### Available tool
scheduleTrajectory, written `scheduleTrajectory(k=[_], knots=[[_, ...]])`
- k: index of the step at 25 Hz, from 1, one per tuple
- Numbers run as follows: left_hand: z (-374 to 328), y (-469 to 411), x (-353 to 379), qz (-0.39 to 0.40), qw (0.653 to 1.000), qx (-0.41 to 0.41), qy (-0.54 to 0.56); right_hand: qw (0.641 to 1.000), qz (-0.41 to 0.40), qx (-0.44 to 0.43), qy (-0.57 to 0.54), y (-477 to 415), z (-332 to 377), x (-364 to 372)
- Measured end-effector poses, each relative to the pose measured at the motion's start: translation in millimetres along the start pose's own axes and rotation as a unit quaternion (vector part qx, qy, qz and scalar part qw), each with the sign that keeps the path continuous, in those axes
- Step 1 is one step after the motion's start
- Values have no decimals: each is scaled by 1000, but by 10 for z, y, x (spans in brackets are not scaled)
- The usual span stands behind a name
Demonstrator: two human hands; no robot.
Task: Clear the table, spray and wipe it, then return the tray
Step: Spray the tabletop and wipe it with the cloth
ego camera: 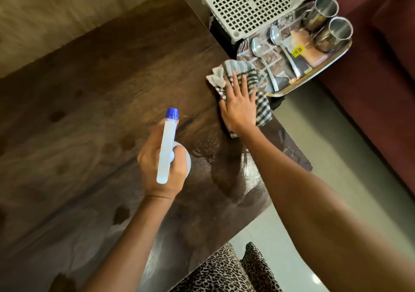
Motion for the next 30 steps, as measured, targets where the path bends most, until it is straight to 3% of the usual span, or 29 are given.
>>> scheduleTrajectory(k=[4,6,8,10,13,17,20,22,26,28,30], knots=[[2,27,-60,-4,1000,-11,18,988,7,-149,30,844,-8,209],[-7,51,-112,-9,999,-16,31,983,2,-177,45,1364,-348,308],[11,73,-141,-12,999,-28,36,993,-10,-114,36,1559,-837,295],[35,100,-152,-7,998,-44,38,1000,-17,5,15,1414,-1163,185],[78,129,-126,0,996,-70,58,995,-34,94,-11,852,-1011,44],[121,161,-139,19,990,-123,63,998,-5,-56,28,1005,-295,237],[117,167,-167,34,990,-128,48,987,10,-158,36,1761,-448,433],[106,143,-153,31,990,-131,44,994,2,-106,22,1951,-877,416],[104,118,-110,21,991,-121,56,988,-30,146,-36,1478,-1398,177],[83,142,-101,17,990,-126,56,988,-38,149,-18,1191,-1195,142],[51,147,-104,10,990,-125,63,998,-40,45,1,1113,-732,213]])
Point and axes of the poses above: each hand's wrist, its own y-axis away from the middle knuckle, its own x-axis out of the palm, z = x × y, the point moved 1 cm from there along -y, towards the middle knuckle, and after that the axes turned 7 degrees about x, right-handed, at the moved point
